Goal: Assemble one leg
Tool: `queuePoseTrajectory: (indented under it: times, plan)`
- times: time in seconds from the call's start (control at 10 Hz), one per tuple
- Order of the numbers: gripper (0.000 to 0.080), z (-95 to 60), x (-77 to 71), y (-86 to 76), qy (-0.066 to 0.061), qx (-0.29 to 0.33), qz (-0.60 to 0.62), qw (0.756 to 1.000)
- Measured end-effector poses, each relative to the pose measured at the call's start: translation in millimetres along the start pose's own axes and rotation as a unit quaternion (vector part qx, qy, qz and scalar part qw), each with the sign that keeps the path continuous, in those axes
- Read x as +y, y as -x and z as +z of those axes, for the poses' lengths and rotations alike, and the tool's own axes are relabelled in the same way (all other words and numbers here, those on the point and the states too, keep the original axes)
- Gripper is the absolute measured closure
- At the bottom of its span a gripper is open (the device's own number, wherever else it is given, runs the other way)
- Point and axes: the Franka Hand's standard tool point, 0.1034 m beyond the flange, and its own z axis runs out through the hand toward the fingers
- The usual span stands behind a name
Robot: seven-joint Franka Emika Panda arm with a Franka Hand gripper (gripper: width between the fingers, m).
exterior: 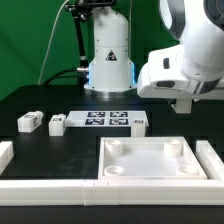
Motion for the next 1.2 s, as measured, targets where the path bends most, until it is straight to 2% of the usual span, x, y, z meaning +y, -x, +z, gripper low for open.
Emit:
queuePoseTrajectory:
  times: [0.2, 0.3, 0.5, 0.6, 0.7, 0.8, 0.9, 1.0, 1.2]
  plan:
    - [0.0509, -2.3, -0.5, 0.6, -0.008, 0.078, -0.002, 0.997]
    - [0.0509, -10.0, 3.0, -5.5, -0.011, 0.121, -0.011, 0.993]
    - [0.0509, -28.9, 8.0, -2.9, -0.014, 0.182, -0.018, 0.983]
    - [0.0509, -38.1, 9.8, -9.7, -0.022, 0.234, -0.022, 0.972]
    - [0.0509, -43.3, 10.8, -9.1, -0.024, 0.270, -0.023, 0.962]
    - [0.0509, -50.1, 10.5, -7.4, -0.020, 0.293, -0.029, 0.956]
    - [0.0509, -56.4, 6.2, -13.5, -0.030, 0.347, -0.031, 0.937]
    - [0.0509, -54.5, 3.9, -13.0, -0.037, 0.391, -0.035, 0.919]
    - [0.0509, -53.3, -0.1, -18.2, -0.038, 0.453, -0.060, 0.889]
